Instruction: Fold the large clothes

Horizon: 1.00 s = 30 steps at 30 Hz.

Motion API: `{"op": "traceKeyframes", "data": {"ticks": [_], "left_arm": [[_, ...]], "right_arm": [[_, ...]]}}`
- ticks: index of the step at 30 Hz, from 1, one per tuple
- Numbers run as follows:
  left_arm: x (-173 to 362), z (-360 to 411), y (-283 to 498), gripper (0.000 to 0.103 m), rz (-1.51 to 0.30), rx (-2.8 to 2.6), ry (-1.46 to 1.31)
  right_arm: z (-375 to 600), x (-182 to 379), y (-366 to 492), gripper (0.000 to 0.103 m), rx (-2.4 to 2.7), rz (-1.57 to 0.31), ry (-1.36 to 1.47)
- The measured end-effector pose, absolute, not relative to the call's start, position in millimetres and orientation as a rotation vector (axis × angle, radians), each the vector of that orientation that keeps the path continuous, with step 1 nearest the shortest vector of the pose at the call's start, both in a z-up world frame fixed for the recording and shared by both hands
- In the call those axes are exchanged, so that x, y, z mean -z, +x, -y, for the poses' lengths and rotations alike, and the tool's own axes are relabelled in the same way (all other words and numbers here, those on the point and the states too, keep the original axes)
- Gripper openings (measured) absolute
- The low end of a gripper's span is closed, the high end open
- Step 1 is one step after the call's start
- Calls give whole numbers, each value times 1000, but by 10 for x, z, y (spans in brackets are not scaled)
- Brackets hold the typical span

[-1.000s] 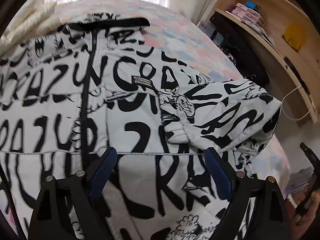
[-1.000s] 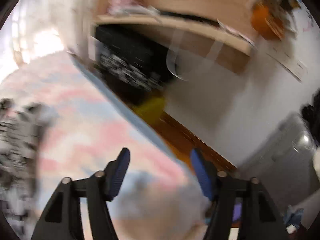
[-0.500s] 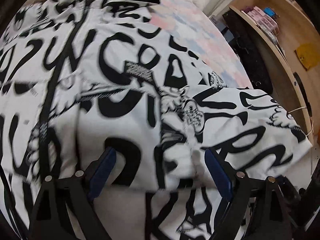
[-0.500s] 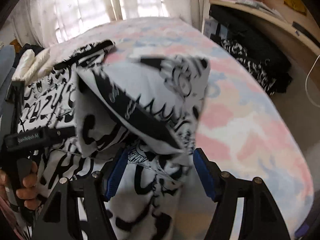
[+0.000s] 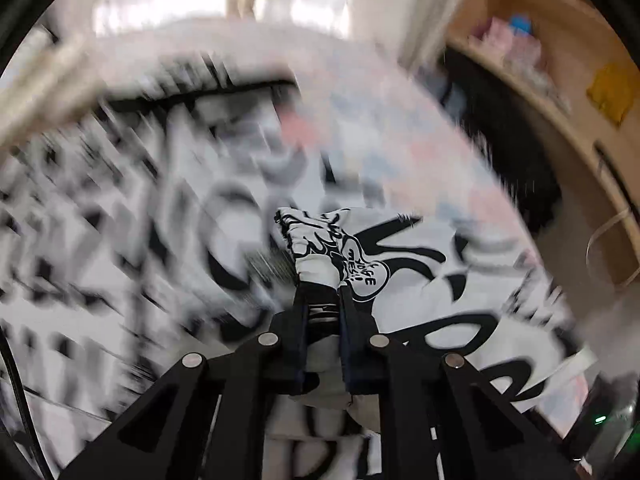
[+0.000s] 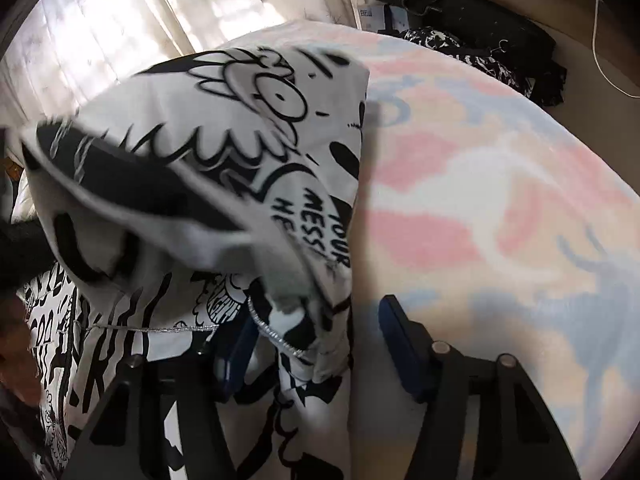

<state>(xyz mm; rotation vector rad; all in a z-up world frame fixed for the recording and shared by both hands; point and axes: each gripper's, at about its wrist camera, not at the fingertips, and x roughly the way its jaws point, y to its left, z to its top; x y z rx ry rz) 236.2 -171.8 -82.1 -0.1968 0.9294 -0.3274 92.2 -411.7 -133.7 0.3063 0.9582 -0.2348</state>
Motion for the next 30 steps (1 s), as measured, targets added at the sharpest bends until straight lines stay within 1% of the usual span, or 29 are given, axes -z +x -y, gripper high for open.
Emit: {"op": "traceKeyframes", "data": {"ticks": [2,4,5,7,10,11,12,13,14,15,16,17,18,20,22,23,24,25,26,30], "left_arm": [[576,1423,2327,11,-853,282,-206],[484,1071,2302,11,-819,222,-210],[508,943,2295,12,-825,199,-202],[720,704,2318,15,-884,166,-180],[1181,436,2350,30,-1020,126,-191],[1336,357,2360,37,-1074,127,-215],[1421,314,2355,44,-1098,133,-240],[1481,263,2338,49,-1109,141,-271],[1502,229,2317,59,-1107,139,-298],[1513,196,2329,65,-1101,135,-326],[1528,172,2361,67,-1095,139,-352],[1540,162,2411,71,-1093,151,-375],[1558,184,2456,74,-1097,168,-393],[1587,237,2506,75,-1105,175,-388],[1616,309,2594,74,-1100,164,-355],[1621,354,2621,44,-1098,172,-330],[1623,431,2672,17,-1116,202,-292],[1589,486,2706,17,-1130,193,-248],[1527,489,2710,13,-1112,183,-234],[1145,334,2626,12,-962,153,-247]], "right_arm": [[4122,1332,903,60,236,-961,308],[4108,1342,890,61,235,-971,312],[4110,1349,881,63,229,-985,318],[4051,1342,925,66,219,-1020,313],[3995,1283,937,69,164,-1067,282],[3974,1239,918,69,128,-1075,279],[3952,1197,906,69,89,-1080,287],[3949,1142,882,70,41,-1084,307],[3956,1098,862,72,5,-1082,334],[3983,1035,855,74,-36,-1076,375],[4006,974,846,77,-60,-1065,418],[4065,920,848,80,-72,-1048,463],[4071,880,875,80,-71,-1037,488],[4144,839,935,80,-60,-1016,519],[4188,848,1015,80,-48,-1012,542],[4225,860,1097,80,-44,-1015,556],[4257,888,1155,80,-31,-1021,574],[4290,914,1232,80,-22,-1028,588],[4308,925,1305,80,-18,-1030,598],[4482,960,1652,80,10,-1008,617]]}}
